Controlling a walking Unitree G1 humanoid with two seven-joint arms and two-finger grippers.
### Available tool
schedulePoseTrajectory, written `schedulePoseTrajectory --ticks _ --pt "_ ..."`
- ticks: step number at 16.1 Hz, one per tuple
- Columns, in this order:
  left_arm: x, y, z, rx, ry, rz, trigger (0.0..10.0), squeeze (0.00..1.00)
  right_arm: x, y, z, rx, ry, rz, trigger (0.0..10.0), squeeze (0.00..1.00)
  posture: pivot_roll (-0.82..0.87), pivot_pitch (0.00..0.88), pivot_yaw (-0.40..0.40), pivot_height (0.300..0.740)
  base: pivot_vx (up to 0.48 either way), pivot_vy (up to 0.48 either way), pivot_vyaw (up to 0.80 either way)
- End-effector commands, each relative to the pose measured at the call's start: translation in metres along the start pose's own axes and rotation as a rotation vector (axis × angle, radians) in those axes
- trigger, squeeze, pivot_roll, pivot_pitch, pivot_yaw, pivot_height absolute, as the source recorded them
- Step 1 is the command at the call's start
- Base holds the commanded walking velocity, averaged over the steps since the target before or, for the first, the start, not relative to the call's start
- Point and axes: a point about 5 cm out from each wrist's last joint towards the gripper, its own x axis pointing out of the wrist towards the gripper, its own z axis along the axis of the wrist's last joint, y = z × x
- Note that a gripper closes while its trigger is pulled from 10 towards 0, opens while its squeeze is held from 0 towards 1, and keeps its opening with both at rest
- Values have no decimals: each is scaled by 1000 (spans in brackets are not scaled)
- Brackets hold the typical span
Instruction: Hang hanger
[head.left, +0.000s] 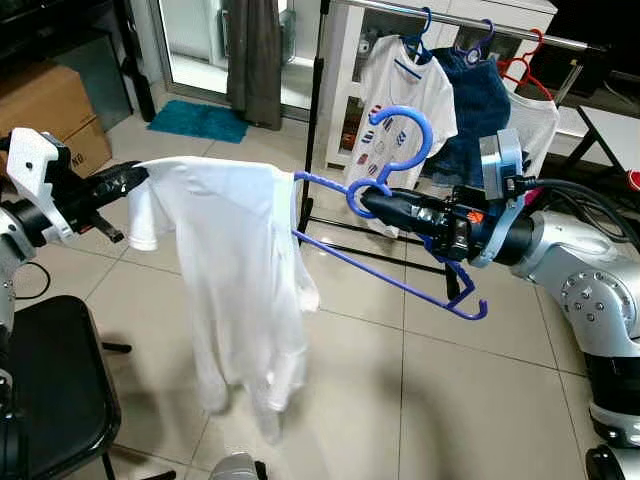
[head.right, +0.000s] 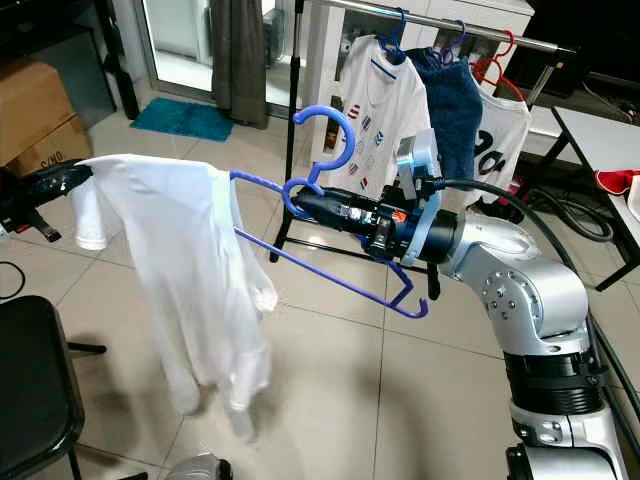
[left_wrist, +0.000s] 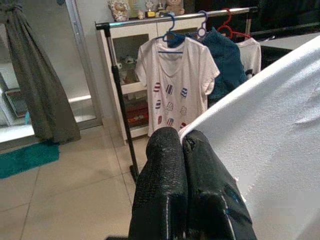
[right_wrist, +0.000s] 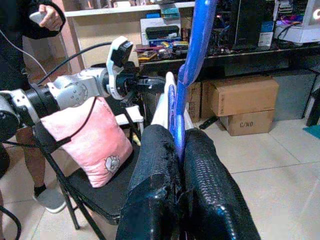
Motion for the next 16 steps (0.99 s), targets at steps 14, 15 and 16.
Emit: schedulePoseTrajectory --ticks 14,15,16 --pt "30 -19 82 -69 -252 -528 10000 1000 3 -2 1 -73 71 -23 0 0 -23 0 -75 740 0 0 0" --pt "40 -27 87 -60 -248 -597 10000 1000 4 0 2 -80 80 -7 0 0 -25 0 -70 740 0 0 0" --pt "58 -42 92 -29 -208 -712 10000 0 6 4 2 -91 93 20 0 0 -36 0 -55 740 0 0 0"
